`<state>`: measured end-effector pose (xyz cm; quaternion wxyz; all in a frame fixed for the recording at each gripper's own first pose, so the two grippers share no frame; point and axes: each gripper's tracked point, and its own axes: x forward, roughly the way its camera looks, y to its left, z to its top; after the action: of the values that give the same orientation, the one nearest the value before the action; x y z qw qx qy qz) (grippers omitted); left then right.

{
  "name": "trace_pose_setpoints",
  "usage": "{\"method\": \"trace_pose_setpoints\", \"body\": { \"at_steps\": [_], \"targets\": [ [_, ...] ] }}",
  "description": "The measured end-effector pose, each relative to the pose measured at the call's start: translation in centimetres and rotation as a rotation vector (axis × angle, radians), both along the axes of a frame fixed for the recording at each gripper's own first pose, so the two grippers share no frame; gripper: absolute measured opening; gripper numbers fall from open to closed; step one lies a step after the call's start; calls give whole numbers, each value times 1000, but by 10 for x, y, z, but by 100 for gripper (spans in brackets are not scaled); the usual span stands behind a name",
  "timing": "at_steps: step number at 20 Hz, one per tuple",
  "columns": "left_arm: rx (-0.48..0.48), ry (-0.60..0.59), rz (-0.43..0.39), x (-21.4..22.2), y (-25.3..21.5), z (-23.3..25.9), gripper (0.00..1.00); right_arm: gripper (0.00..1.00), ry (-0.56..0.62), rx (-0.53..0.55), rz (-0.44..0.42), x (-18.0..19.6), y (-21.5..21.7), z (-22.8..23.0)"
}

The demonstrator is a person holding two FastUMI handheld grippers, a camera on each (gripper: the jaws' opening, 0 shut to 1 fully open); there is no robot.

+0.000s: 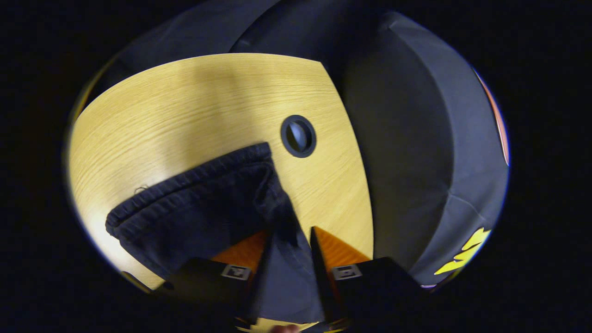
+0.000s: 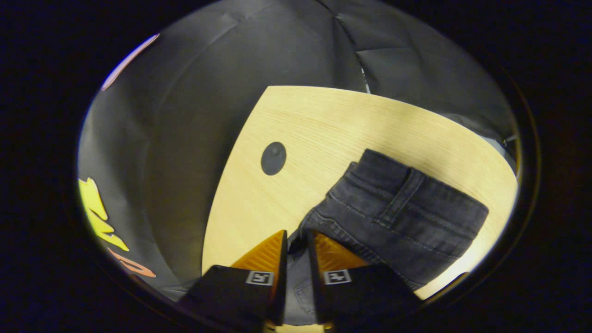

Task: Grasp the waist and the cuffs of the jeans and fold them to make the two legs overlap; first hold the waist and fold one-third of the jeans toward the cuffs, then hold the cuffs and fold the remaining one-third in the same direction to finish folding.

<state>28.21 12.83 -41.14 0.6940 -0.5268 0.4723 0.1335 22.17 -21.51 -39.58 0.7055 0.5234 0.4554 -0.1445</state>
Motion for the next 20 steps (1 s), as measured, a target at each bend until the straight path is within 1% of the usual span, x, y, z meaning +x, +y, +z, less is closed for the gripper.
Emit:
{"method": "trace_pose_setpoints", "body": {
  "at_steps": [2, 3, 4, 5, 6, 7, 8, 9, 10, 11, 12, 14, 15, 16, 17, 19, 20],
  "targets": [
    [46, 8, -13, 1, -3, 4, 84, 47, -43, 4, -15, 4, 2, 14],
    [36, 2, -15, 0, -7, 10, 100, 60, -56, -5, -10, 2, 1, 20],
    [25, -10, -5, 1, -12, 20, 98, 73, -70, -22, 0, 0, 2, 27],
    [29, -22, -4, 2, -16, 32, 99, 73, -82, -54, 16, -3, 0, 33],
    [54, -44, -18, -2, -22, 41, 99, 73, -108, -97, 34, -5, -3, 43],
    [106, -84, -52, -2, -25, 52, 99, 73, -138, -146, 58, -8, -5, 55],
    [180, -132, -100, -4, -20, 70, 99, 73, -169, -205, 89, -14, -8, 72],
    [269, -190, -152, -6, -21, 94, 100, 82, -214, -271, 127, -18, -11, 87],
    [356, -260, -203, -8, -28, 108, 99, 83, -261, -346, 173, -25, -10, 104],
    [440, -338, -248, -11, -34, 138, 99, 84, -312, -413, 219, -32, -10, 124],
    [518, -417, -287, -14, -43, 166, 99, 75, -371, -460, 258, -41, -8, 147],
    [678, -568, -325, -25, -57, 222, 99, 77, -498, -533, 300, -61, 0, 188],
    [741, -628, -333, -34, -65, 245, 99, 77, -556, -590, 314, -72, -1, 208],
    [780, -672, -331, -43, -73, 262, 98, 92, -607, -654, 326, -82, -1, 227],
    [819, -706, -327, -58, -81, 276, 98, 84, -644, -725, 328, -93, -3, 245],
    [905, -721, -309, -83, -96, 282, 98, 87, -691, -808, 332, -117, 2, 264],
    [925, -742, -299, -96, -109, 286, 99, 93, -692, -837, 328, -132, 7, 267]
  ]
}}
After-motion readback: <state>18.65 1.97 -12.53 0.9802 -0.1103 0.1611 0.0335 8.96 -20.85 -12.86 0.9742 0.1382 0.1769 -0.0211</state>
